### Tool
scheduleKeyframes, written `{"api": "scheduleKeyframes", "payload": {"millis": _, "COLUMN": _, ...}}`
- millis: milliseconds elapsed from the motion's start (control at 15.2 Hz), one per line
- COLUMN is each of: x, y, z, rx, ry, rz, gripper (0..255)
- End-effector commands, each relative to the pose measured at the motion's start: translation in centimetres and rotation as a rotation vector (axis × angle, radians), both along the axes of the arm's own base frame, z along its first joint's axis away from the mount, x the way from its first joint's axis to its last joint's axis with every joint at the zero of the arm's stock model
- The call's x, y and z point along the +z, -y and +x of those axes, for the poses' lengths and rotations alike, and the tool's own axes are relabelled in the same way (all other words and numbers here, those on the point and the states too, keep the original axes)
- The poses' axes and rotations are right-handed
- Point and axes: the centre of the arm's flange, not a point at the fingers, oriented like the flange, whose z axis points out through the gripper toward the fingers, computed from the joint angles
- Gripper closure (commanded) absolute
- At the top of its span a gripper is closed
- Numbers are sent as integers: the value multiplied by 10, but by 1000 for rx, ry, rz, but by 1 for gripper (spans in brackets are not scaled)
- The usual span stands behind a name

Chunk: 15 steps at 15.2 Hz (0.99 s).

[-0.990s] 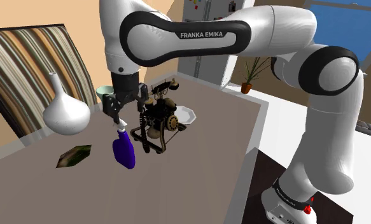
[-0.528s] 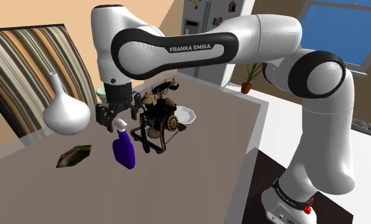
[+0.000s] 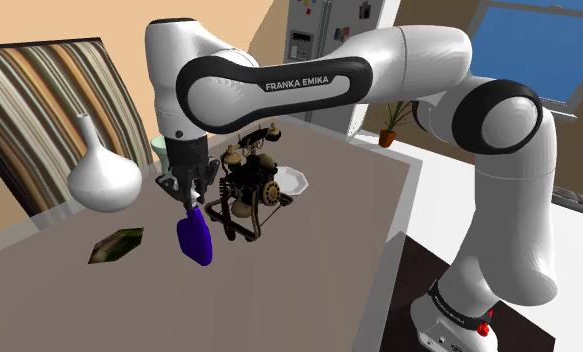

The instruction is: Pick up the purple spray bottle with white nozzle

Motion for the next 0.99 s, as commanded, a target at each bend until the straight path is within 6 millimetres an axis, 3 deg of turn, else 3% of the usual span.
{"api": "scheduleKeyframes", "payload": {"millis": 0, "x": 0, "y": 0, "z": 0, "rx": 0, "ry": -1, "rz": 0, "gripper": 255}}
{"api": "scheduleKeyframes", "payload": {"millis": 264, "x": -1, "y": 0, "z": 0, "rx": 0, "ry": -1, "rz": 0, "gripper": 255}}
{"api": "scheduleKeyframes", "payload": {"millis": 924, "x": 52, "y": 0, "z": 0, "rx": 0, "ry": -1, "rz": 0, "gripper": 255}}
